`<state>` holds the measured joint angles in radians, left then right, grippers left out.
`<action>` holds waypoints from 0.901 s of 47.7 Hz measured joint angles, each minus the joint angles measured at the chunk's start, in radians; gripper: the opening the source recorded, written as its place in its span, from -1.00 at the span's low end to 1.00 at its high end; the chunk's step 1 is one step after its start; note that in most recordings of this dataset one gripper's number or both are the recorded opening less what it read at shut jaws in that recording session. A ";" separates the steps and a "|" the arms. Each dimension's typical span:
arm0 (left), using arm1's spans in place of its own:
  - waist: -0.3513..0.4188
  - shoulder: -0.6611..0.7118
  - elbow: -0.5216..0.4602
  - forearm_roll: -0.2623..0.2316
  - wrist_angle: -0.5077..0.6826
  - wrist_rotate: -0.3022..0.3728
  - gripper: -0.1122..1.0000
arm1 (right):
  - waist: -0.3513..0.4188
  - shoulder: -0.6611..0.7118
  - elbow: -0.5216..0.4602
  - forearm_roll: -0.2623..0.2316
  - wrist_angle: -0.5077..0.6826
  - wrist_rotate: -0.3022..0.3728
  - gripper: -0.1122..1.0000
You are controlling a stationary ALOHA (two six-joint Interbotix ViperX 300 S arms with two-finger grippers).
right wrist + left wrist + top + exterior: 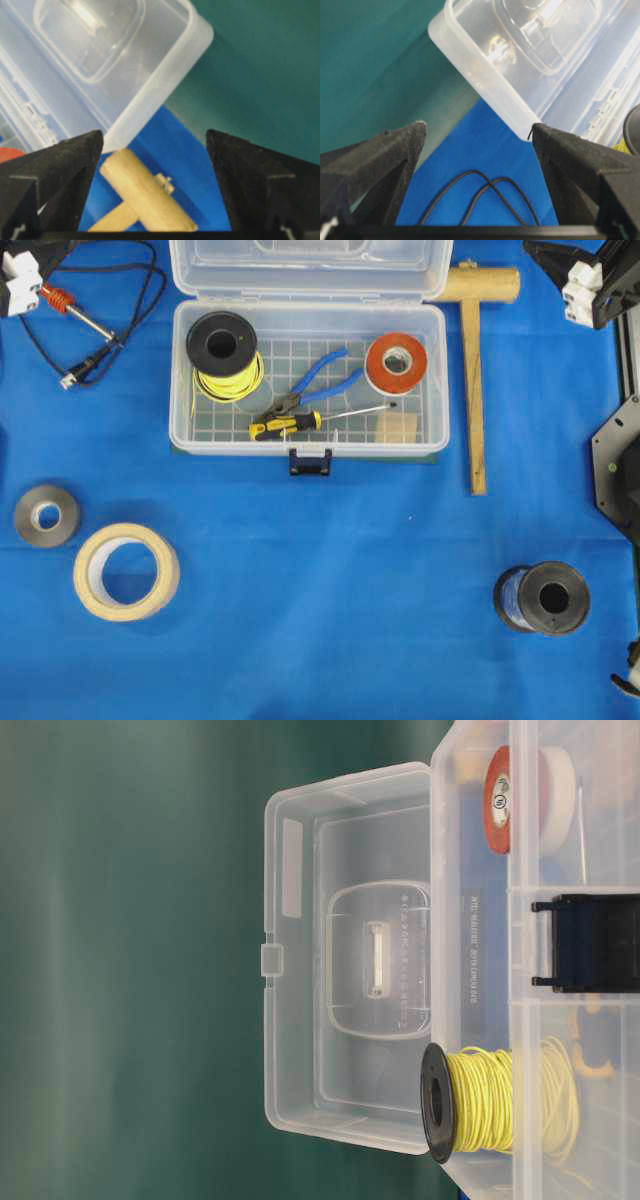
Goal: Open the tool box with both arms.
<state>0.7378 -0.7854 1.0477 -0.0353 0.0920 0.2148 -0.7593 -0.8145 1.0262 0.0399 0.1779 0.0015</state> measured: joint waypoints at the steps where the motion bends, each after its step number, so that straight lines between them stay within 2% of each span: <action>1: 0.002 0.003 0.002 0.000 0.002 -0.003 0.83 | 0.002 0.002 0.000 0.002 -0.002 0.000 0.69; 7: -0.028 0.012 0.003 0.000 0.003 -0.021 0.83 | 0.008 0.015 0.000 0.006 -0.005 0.003 0.69; 13: -0.092 -0.002 0.006 0.000 0.026 -0.029 0.83 | 0.067 0.017 0.002 0.015 0.003 0.003 0.69; 23: -0.273 -0.029 0.017 -0.002 0.086 -0.051 0.83 | 0.276 0.003 0.000 0.018 0.058 0.003 0.69; 32: -0.480 -0.051 0.023 -0.003 0.097 -0.067 0.83 | 0.471 0.008 0.002 0.018 0.066 0.003 0.69; 37: -0.552 -0.052 0.023 -0.003 0.097 -0.081 0.83 | 0.569 0.015 0.002 0.018 0.066 0.003 0.69; 43: -0.600 -0.046 0.028 -0.003 0.097 -0.083 0.83 | 0.626 0.040 0.000 0.018 0.066 0.002 0.69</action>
<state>0.1381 -0.8314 1.0753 -0.0383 0.1887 0.1319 -0.1335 -0.7747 1.0262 0.0583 0.2439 0.0031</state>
